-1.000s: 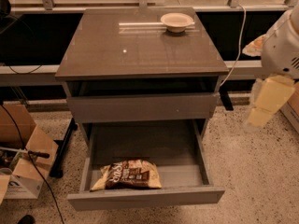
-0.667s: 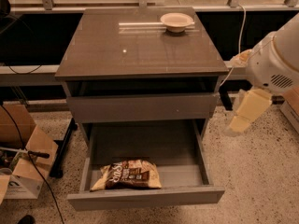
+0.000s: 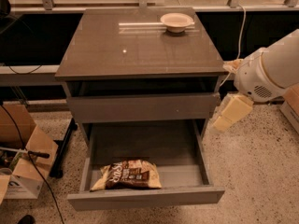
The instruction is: Pick brown chip bag from middle drawer and place on counter
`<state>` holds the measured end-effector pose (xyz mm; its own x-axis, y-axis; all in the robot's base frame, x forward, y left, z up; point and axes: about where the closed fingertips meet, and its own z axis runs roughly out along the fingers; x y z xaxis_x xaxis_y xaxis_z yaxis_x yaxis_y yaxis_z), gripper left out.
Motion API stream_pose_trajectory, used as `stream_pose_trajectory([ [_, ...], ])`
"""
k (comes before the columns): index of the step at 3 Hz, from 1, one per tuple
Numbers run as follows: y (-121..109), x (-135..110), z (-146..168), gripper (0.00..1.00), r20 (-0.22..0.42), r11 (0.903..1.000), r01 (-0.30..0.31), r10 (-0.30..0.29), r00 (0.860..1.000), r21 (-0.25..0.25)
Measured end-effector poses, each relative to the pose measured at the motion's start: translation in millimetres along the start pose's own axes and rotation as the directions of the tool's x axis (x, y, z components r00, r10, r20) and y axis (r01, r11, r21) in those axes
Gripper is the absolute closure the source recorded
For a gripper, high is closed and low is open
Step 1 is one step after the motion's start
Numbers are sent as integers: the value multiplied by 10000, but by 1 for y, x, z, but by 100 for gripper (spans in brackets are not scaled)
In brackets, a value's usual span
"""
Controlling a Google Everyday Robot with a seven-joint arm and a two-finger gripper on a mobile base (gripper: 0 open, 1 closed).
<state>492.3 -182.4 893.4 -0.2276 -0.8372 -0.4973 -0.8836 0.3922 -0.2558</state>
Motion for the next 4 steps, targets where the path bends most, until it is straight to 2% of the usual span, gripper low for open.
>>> stream_pose_trajectory([
  [1, 6, 3, 11, 0, -302, 9994, -353, 353, 9989, 17],
  [2, 19, 0, 50, 0, 130, 9976, -591, 596, 9981, -363],
  [3, 28, -15, 103, 0, 1134, 9908, -842, 961, 9889, -1055],
  [4, 37, -23, 155, 0, 1862, 9775, -973, 1326, 9735, -1873],
])
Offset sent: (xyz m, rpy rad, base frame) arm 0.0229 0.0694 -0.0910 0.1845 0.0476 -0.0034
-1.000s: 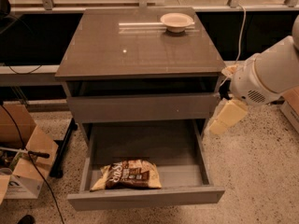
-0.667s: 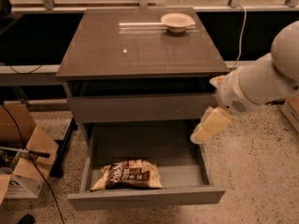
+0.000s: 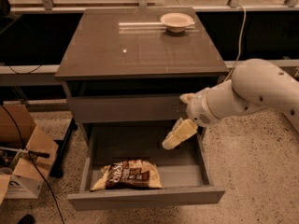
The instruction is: Pick brown chip bag from middle drawer and place on counter
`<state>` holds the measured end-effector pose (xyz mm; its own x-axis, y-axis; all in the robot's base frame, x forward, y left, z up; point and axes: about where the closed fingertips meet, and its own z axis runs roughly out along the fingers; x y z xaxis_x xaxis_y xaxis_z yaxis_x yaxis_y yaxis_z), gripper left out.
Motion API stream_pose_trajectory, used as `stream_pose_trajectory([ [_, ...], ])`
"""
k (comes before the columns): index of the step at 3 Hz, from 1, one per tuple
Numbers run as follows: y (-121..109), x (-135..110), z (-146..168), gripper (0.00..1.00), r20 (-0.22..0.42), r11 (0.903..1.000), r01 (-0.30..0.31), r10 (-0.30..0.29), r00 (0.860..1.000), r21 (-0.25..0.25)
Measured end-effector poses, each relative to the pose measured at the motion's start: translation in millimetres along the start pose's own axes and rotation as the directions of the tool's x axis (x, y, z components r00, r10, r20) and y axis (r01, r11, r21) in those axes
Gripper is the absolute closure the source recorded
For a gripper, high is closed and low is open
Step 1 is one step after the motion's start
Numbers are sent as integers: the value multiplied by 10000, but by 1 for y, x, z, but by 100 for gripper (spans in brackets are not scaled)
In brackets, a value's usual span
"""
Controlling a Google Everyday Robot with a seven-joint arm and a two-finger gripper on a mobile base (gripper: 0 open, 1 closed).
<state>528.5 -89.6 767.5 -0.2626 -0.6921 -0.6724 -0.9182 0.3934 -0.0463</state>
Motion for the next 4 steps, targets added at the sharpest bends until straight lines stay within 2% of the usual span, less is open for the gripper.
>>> stream_pose_trajectory([
  [1, 0, 8, 10, 0, 16, 9997, -155, 155, 9999, -186],
  [2, 5, 9, 31, 0, 0, 9993, -369, 369, 9993, -27],
  [3, 10, 15, 72, 0, 292, 9977, -655, 660, 9974, -183],
  [4, 10, 39, 129, 0, 399, 9899, -1172, 1207, 9919, -801],
])
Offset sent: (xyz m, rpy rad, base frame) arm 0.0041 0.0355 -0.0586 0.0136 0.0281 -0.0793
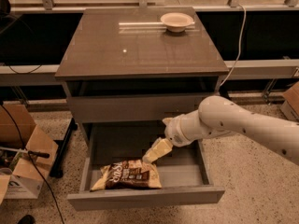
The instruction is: Pick brown chip bag from middle drawer and place on counter
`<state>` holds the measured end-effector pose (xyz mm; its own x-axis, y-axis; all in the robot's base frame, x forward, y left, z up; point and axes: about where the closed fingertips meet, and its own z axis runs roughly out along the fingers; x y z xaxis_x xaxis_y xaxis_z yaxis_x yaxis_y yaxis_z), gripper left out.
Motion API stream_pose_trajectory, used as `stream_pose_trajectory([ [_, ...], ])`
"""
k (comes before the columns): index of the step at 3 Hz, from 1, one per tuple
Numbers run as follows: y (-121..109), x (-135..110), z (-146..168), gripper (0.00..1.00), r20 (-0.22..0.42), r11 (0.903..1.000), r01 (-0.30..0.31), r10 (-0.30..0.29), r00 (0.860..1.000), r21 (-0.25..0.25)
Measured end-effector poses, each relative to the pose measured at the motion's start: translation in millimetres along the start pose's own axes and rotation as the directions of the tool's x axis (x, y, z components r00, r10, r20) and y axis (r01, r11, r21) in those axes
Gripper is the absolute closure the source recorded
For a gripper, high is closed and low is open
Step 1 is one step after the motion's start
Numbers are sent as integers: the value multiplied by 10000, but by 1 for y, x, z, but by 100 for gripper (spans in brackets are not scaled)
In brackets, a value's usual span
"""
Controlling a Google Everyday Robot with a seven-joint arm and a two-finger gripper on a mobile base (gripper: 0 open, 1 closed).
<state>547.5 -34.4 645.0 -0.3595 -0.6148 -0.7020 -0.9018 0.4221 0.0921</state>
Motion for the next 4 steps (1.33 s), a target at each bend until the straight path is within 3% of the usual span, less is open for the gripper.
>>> stream_pose_trajectory([
  [1, -5, 25, 48, 0, 163, 9956, -688, 700, 9974, -644],
  [2, -4, 46, 96, 0, 229, 9800, -1362, 1410, 9897, -1448],
  [3, -3, 68, 133, 0, 126, 9574, -2051, 2120, 9772, -2035],
  [4, -7, 86, 161, 0, 45, 9358, -2653, 2738, 9618, -2320],
])
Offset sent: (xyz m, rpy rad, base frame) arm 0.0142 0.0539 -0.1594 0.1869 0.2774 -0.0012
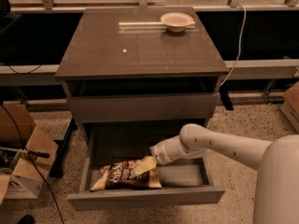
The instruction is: Pick brown chip bag from middle drawer and place on counter
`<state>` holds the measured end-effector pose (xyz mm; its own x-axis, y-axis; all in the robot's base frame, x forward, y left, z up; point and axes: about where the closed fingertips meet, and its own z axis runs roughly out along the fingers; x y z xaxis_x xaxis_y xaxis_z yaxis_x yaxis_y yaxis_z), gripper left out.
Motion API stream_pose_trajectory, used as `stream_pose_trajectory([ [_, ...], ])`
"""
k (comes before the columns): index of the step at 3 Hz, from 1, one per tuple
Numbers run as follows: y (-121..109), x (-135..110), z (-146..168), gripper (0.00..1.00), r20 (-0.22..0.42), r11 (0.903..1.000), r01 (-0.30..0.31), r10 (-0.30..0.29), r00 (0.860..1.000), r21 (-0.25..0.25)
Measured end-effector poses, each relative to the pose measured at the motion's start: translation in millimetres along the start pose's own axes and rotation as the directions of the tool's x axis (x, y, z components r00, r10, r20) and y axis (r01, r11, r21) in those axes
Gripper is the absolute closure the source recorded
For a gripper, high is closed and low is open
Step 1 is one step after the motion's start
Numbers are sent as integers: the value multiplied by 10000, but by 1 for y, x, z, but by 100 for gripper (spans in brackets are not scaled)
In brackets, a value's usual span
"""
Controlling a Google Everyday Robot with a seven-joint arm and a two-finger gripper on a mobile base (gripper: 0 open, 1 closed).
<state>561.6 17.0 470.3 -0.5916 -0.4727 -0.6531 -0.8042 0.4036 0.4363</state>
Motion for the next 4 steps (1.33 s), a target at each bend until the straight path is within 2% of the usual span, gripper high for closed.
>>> stream_pose_trajectory([
  [1, -7, 18, 16, 0, -5, 9977, -631, 631, 9980, -230],
  [2, -5, 36, 24, 19, -37, 9918, -1185, 1185, 9930, -472],
  [3, 0, 46, 19, 50, 99, 9878, -1498, 1503, 9886, -437],
  [4, 3, 49, 16, 73, 191, 9863, -1600, 1609, 9868, -404],
])
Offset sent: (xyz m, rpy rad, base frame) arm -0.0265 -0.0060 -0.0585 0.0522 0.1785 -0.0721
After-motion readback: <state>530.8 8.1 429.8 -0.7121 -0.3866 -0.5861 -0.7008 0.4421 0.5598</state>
